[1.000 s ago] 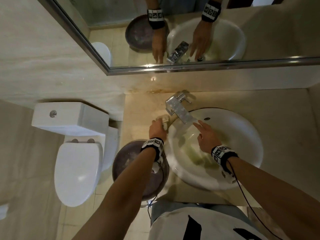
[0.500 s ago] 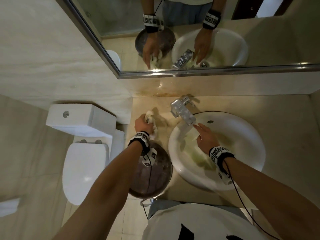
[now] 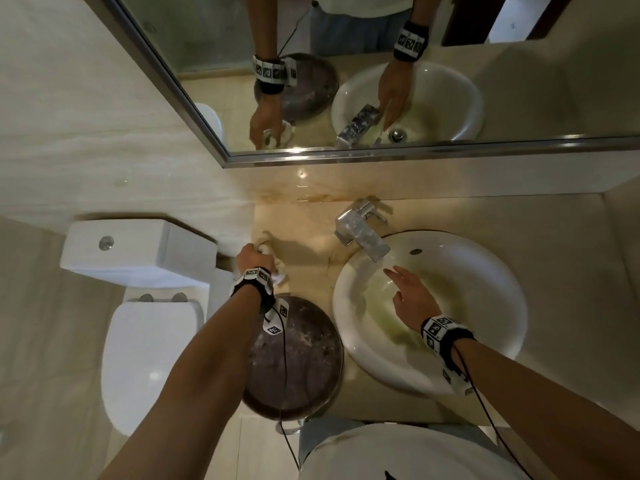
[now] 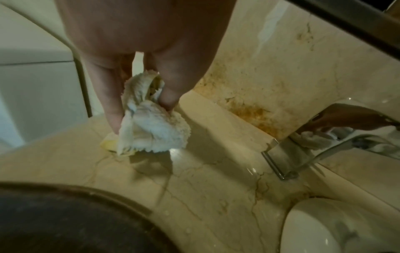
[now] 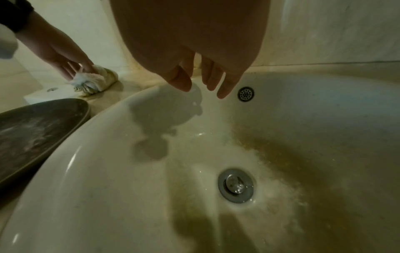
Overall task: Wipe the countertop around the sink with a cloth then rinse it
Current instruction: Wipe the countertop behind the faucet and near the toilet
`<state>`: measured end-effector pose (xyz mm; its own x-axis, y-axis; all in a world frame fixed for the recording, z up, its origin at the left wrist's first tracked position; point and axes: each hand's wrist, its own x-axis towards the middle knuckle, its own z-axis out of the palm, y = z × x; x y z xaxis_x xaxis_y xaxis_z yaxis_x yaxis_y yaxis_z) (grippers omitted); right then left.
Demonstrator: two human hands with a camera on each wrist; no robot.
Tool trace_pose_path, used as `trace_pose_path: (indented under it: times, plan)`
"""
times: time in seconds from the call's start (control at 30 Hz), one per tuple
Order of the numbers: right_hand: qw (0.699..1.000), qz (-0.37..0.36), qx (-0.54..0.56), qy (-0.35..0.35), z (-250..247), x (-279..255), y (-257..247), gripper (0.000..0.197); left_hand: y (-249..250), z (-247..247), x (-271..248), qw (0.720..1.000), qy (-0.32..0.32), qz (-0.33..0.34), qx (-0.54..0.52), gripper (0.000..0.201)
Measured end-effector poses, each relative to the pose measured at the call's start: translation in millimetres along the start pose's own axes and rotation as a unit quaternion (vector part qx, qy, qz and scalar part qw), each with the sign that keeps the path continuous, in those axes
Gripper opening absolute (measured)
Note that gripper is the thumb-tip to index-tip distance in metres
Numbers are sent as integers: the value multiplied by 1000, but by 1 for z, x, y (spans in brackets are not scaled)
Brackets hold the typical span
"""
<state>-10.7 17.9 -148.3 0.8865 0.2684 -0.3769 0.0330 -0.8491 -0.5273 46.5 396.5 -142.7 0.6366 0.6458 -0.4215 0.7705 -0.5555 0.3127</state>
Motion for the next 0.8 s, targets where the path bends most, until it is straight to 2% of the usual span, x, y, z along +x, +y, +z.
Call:
trace_pose_path:
  times: [0.1,0.37,0.6,0.8]
  plan:
    - [1000,-4,-8,0,1,1,8,65,12,5,7,1000,17,2,-2,29]
    - [999,34,2,3,-20,27,15,58,52,5,34,1000,5,7,-19,24]
    - [998,55,9,-2,-31,44,14,56,73,15,42,998,17,60,24,37]
    - [999,35,31,-2,-26,41,19,57,108,21,34,987,-13,136,85,39]
